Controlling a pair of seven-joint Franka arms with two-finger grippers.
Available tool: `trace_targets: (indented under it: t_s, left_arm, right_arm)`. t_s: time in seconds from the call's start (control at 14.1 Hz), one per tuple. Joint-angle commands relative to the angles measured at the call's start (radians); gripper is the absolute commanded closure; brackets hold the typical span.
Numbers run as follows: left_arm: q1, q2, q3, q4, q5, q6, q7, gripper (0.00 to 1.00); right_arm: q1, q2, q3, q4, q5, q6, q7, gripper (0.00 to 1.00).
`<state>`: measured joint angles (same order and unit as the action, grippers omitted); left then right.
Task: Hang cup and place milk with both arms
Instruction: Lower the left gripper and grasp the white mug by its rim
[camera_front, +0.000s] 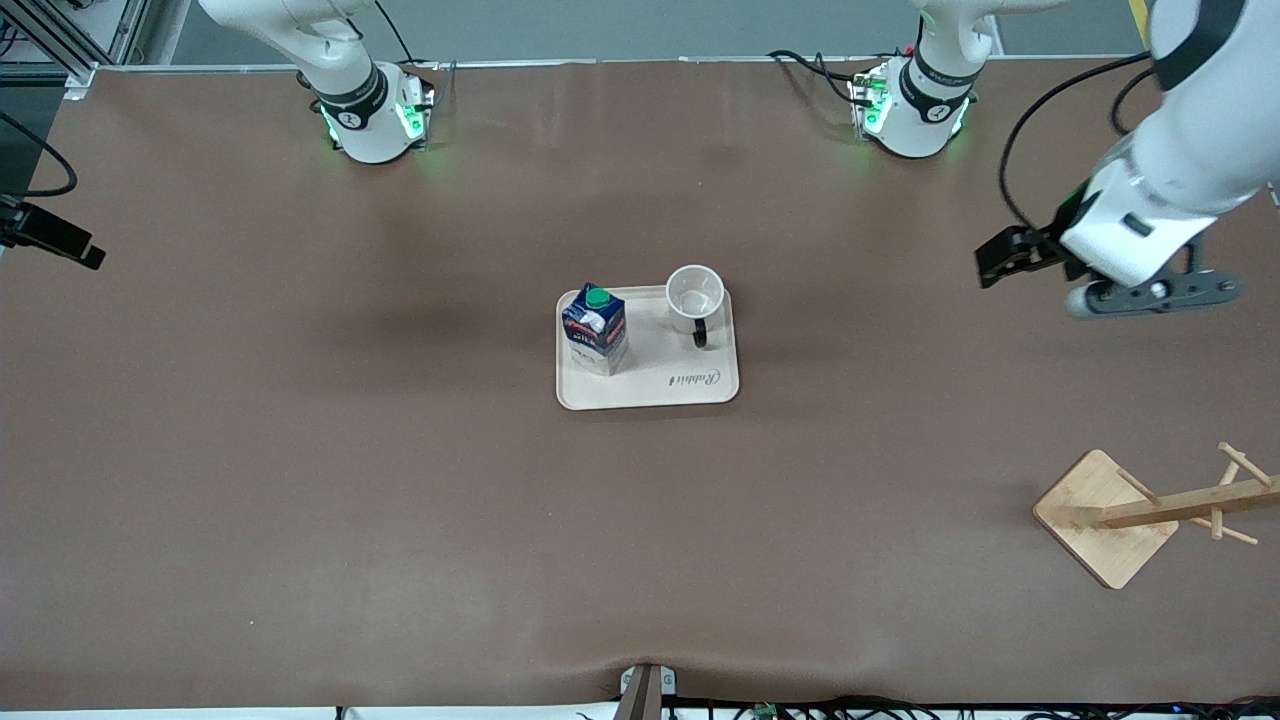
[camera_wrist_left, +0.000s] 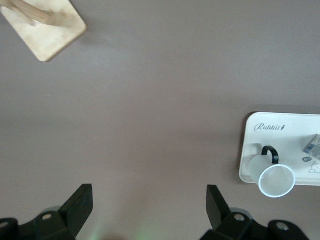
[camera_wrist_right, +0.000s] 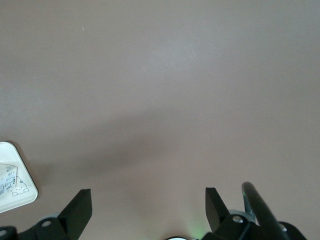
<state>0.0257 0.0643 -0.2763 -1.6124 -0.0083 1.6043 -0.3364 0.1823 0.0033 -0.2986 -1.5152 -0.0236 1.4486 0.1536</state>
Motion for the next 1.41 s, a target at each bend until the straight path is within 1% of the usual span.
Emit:
trace_targets:
  t_s: [0.0,0.14,0.28,0.49,0.57,0.71,0.92,1.06,1.2,1.34]
  left_arm:
    - [0.007,-0.020,-0.052,-0.108,-0.016,0.100,-0.042,0.00]
    - [0.007,-0.020,-0.081,-0.184,-0.016,0.185,-0.062,0.00]
    - [0.005,-0.008,-0.130,-0.254,-0.016,0.277,-0.099,0.00]
    - [0.003,0.058,-0.211,-0.297,-0.016,0.380,-0.197,0.00]
    - [0.002,0.084,-0.243,-0.300,-0.016,0.397,-0.243,0.00]
    - [-0.006,0.127,-0.285,-0.329,-0.006,0.458,-0.352,0.00]
    - [-0.090,0.179,-0.291,-0.394,0.001,0.574,-0.476,0.00]
    - [-0.168,0.219,-0.290,-0.408,0.017,0.603,-0.553,0.00]
    - [-0.214,0.258,-0.290,-0.431,0.080,0.652,-0.668,0.00]
    - [-0.256,0.302,-0.290,-0.464,0.160,0.730,-0.768,0.00]
  right_arm:
    - [-0.004,0.003,0.001,0.012,0.002,-0.011,0.015,0.00]
    - [-0.004,0.003,0.001,0.012,0.002,-0.011,0.015,0.00]
    - [-0.004,0.004,0.001,0.012,0.002,-0.011,0.015,0.00]
    - [-0.004,0.004,0.001,0.010,0.002,-0.011,0.015,0.00]
    - [-0.004,0.004,0.001,0.010,0.002,-0.011,0.015,0.00]
    - [-0.004,0.004,0.000,0.010,0.002,-0.013,0.015,0.00]
    - [-0.006,0.004,-0.001,0.010,0.002,-0.017,0.015,0.00]
    - [-0.004,0.004,0.000,0.010,0.002,-0.017,0.015,0.00]
    - [-0.004,0.004,-0.001,0.010,0.002,-0.017,0.015,0.00]
    - [0.003,0.004,-0.001,0.012,0.002,-0.016,0.015,0.00]
